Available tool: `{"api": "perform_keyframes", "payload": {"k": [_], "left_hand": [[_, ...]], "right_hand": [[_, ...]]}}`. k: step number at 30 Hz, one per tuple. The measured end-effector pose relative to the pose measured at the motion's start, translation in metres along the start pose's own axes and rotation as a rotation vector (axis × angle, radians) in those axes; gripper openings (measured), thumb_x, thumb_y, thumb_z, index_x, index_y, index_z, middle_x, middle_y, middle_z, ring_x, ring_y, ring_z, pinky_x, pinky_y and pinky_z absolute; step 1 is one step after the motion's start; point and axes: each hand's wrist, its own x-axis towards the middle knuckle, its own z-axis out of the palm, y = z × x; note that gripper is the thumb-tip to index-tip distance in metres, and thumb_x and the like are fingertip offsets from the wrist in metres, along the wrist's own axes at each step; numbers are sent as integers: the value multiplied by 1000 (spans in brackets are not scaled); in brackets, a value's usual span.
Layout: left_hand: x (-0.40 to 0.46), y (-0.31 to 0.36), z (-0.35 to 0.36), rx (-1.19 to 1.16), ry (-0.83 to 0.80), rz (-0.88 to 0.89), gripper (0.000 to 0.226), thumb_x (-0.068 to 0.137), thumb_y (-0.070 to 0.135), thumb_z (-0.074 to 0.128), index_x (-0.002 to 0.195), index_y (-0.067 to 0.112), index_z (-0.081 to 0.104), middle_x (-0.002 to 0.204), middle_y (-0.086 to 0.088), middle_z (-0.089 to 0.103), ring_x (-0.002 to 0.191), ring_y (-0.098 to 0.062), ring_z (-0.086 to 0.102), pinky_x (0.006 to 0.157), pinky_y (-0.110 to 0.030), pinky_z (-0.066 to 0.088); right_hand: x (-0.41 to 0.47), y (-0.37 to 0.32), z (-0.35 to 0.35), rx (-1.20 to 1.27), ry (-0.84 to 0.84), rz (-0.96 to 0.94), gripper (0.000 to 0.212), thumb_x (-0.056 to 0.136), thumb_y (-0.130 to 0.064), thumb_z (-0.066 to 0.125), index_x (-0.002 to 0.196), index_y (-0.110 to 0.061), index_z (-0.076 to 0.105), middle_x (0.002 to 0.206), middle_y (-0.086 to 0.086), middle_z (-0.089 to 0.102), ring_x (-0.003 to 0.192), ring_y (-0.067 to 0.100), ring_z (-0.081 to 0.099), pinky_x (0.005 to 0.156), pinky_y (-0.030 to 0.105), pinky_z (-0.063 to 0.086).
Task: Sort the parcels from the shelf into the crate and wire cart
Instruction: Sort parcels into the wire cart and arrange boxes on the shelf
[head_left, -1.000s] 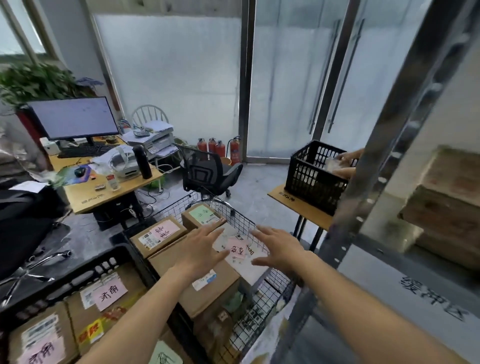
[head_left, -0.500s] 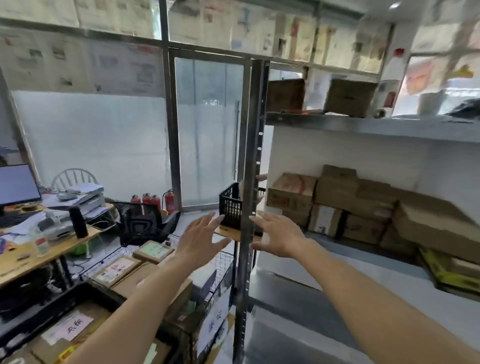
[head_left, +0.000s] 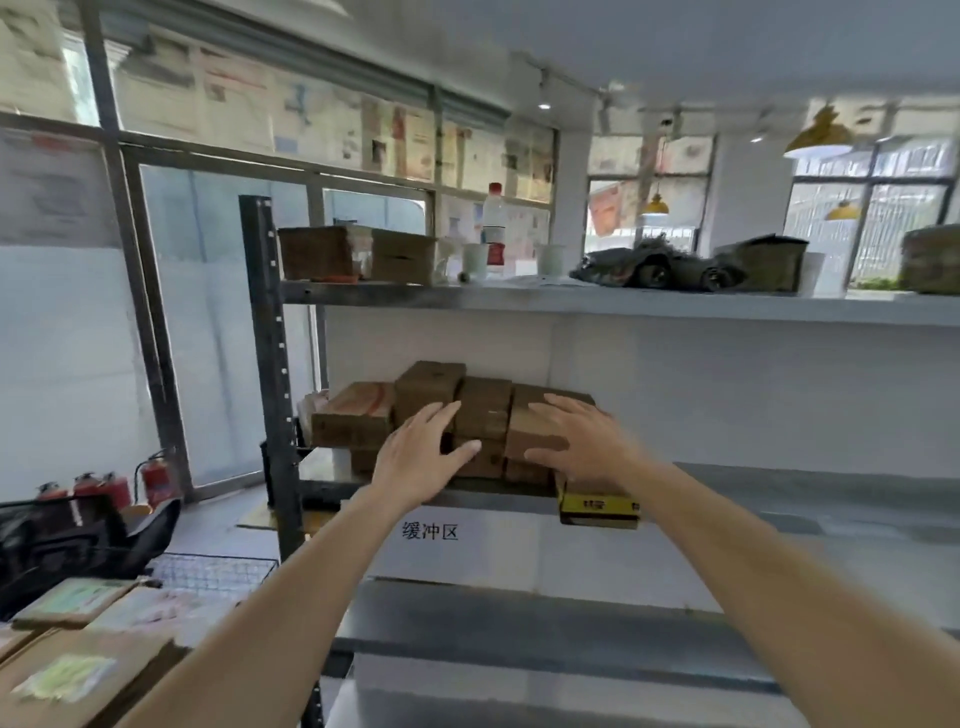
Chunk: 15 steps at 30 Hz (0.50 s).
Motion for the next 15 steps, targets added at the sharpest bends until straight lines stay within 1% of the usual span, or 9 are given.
{"api": "perform_keyframes", "payload": {"k": [3, 6, 10, 15], "left_hand": [[7, 46, 29, -20, -29, -11, 72, 95, 64, 52, 157, 35, 31, 164, 6, 29, 149, -18, 31, 115, -46, 37], [12, 72, 53, -15, -49, -32, 72, 96, 64, 50, 158, 34, 30, 164, 5, 29, 149, -19, 31, 115, -46, 37], [24, 85, 76, 20, -77, -67, 70, 98, 63, 48, 158, 32, 29, 163, 2, 30, 147, -21, 34, 111, -46, 38], [59, 81, 99, -43, -101, -119, 73, 96, 67, 47, 158, 33, 28, 163, 1, 30, 145, -24, 37, 108, -46, 40]], "right_hand": [[-23, 58, -2, 38, -32, 77, 81, 93, -75, 47, 161, -39, 19, 170, -9, 13, 154, 22, 22, 123, 49, 22], [-36, 99, -1, 74, -23, 127, 79, 95, -72, 44, 161, -36, 20, 170, -6, 16, 153, 23, 24, 122, 48, 25], [-37, 127, 8, 123, -59, 154, 77, 97, -70, 43, 161, -34, 21, 169, -6, 17, 152, 23, 27, 120, 48, 31], [-4, 145, 27, 219, -61, 174, 79, 94, -75, 41, 160, -37, 22, 168, -8, 18, 150, 23, 32, 117, 51, 36]]}}
